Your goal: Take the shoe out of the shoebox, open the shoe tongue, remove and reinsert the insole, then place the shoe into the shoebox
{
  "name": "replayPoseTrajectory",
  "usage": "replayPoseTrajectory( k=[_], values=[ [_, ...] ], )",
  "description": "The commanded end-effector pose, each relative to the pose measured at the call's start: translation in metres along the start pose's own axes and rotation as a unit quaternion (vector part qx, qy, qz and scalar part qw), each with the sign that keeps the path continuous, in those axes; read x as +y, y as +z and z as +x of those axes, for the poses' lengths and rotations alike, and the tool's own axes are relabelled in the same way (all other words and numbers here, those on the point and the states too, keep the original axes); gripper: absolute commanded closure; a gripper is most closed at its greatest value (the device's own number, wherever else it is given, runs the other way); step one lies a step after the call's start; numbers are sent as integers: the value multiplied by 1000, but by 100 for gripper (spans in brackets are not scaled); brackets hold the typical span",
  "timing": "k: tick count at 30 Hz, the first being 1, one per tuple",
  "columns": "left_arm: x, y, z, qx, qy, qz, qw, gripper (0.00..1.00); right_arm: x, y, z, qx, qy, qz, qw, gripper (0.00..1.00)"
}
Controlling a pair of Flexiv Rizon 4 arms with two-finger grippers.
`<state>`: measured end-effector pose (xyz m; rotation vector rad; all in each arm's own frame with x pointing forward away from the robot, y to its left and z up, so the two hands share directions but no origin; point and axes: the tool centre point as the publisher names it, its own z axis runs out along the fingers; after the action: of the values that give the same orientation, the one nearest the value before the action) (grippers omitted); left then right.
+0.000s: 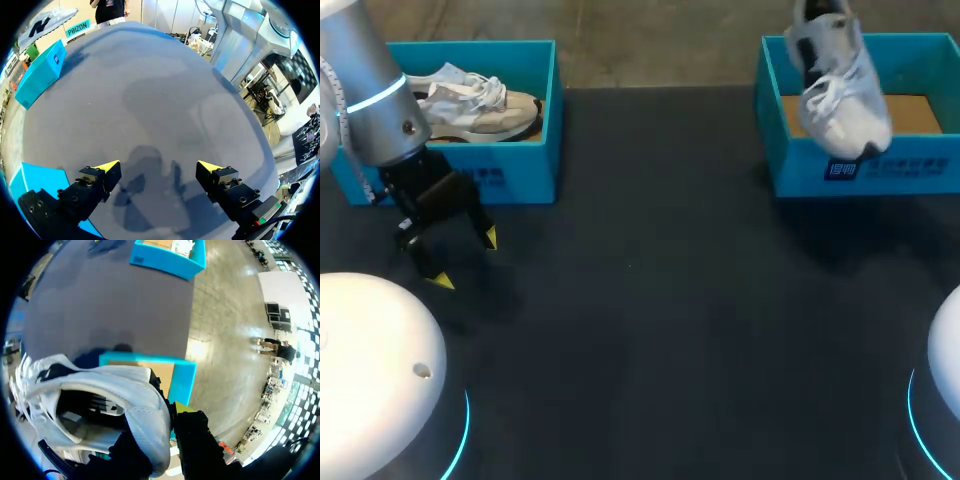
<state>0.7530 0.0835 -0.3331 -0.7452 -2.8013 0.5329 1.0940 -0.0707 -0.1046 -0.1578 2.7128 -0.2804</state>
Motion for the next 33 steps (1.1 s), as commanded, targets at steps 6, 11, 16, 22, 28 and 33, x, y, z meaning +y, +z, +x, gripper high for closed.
replayPoseTrajectory(
  k=[6,11,16,22,28,33],
  values=[
    [0,0,1,0,0,-1,1000,0,-51,34,-51,31,-19,-8,999,100],
    [0,0,1,0,0,-1,1000,0,-72,53,-60,54,0,4,999,100],
    [0,0,1,0,0,-1,1000,0,-95,64,-49,62,76,6,995,100],
    [0,0,1,0,0,-1,1000,0,-130,61,-14,63,246,41,966,100],
    [0,0,1,0,0,-1,1000,0,-159,45,28,72,445,114,885,100],
    [0,0,1,0,0,-1,1000,0,-171,40,60,100,627,141,759,100]
  ],
)
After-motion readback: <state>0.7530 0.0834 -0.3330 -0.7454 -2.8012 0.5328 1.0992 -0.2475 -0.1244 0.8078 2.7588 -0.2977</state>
